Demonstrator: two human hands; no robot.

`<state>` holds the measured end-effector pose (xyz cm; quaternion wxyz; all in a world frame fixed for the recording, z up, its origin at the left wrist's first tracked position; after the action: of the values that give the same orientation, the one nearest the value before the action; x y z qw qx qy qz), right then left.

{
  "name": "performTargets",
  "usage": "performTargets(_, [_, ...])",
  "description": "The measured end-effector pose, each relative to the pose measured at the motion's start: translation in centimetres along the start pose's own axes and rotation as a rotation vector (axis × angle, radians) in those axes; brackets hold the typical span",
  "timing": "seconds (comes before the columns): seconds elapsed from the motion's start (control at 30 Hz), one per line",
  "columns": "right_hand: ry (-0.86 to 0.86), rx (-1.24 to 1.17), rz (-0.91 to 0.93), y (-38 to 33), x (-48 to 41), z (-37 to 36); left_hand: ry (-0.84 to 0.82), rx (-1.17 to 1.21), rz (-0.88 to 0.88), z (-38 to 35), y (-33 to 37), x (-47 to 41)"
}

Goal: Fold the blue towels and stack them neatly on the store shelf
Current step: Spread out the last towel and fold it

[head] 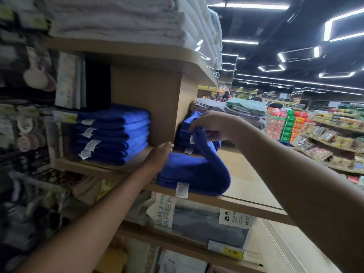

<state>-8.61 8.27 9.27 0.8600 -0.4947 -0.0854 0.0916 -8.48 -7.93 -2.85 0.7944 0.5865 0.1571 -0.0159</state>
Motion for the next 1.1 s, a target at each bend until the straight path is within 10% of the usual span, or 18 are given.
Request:
performTargets(0.4, [0.045,0.352,0.203,3.6,-1.3,-5.9,0.024,0.188,0.016,0.4,-1.2,-0.8])
performTargets(0.53, [0.136,0.876,0.294,7.5,-0.5,-4.7,-0.055,-0.185,-0.121,-0.1,0.8,-1.0])
performTargets(0.73, [0.078,1.0,0.276,11.0,-0.8,-6.0,-0.297,-0.825,-0.15,-2.4,2.3,0.1])
performTargets(1.1, [0.066,1.02,0.188,13.7,1.0,-0.9,-0.48,-0.846,-0.191,-6.9,2.0,1.5])
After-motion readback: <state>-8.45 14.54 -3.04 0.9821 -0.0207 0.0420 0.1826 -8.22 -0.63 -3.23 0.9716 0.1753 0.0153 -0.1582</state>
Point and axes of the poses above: each hand's wrist, its own x-axis away from the middle knuckle, its own z-axis out of the back of the hand, y = z × x, the point moved 4 cm from there along -x, towards the middle knuckle
